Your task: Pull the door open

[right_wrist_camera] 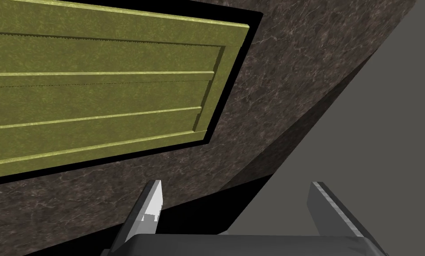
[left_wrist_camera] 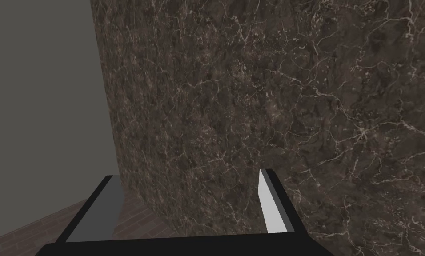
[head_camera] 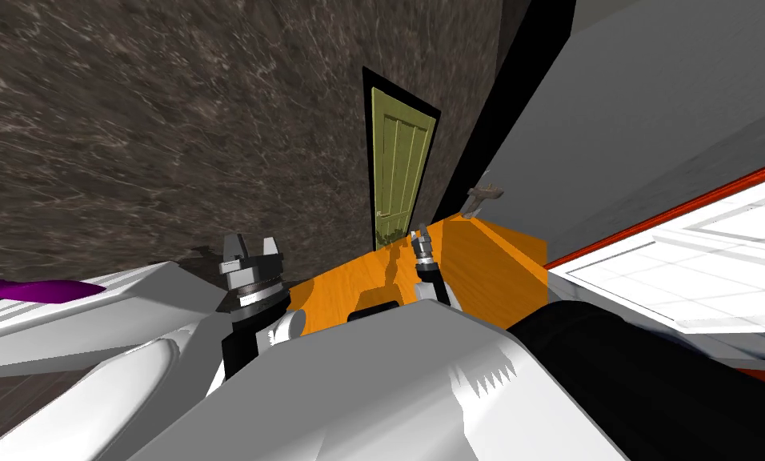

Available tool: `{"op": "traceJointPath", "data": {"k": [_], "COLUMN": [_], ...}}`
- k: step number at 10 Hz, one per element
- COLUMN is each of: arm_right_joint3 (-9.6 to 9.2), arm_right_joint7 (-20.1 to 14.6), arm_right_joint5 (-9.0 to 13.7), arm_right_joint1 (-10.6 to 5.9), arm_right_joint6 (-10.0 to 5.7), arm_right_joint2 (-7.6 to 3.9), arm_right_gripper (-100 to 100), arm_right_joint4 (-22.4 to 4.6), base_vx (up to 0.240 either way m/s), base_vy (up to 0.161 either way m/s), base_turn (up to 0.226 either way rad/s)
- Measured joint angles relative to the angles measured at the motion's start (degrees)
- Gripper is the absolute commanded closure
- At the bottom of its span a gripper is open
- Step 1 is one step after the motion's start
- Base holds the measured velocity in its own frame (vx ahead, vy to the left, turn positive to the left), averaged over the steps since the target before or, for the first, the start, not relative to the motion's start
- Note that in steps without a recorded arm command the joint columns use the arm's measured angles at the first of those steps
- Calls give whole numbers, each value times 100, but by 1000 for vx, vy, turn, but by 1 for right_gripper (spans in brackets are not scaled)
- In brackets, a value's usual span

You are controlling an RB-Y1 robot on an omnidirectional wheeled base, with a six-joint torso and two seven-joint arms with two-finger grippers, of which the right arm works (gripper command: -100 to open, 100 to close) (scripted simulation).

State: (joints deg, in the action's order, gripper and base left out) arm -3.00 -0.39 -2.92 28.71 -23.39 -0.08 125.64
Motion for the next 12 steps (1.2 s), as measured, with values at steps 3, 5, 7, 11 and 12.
{"op": "traceJointPath", "data": {"k": [3, 5, 7, 11, 12], "arm_right_joint3": [31, 41, 88, 178, 180], "arm_right_joint7": [-78, -123, -204, -375, -399], "arm_right_joint5": [-55, -111, -142, -223, -261], "arm_right_joint1": [-97, -199, -277, -486, -552], "arm_right_joint6": [-109, -187, -295, -420, -465], "arm_right_joint2": [-79, -113, -187, -334, -337], "arm_right_gripper": [-100, -100, -100, -100, -100], "arm_right_joint4": [-299, -546, -810, -1298, -1454], "base_vx": [76, 88, 109, 97, 104], "base_vy": [-18, -17, -10, -23, -21], "base_turn": [23, 30, 25, 31, 37]}}
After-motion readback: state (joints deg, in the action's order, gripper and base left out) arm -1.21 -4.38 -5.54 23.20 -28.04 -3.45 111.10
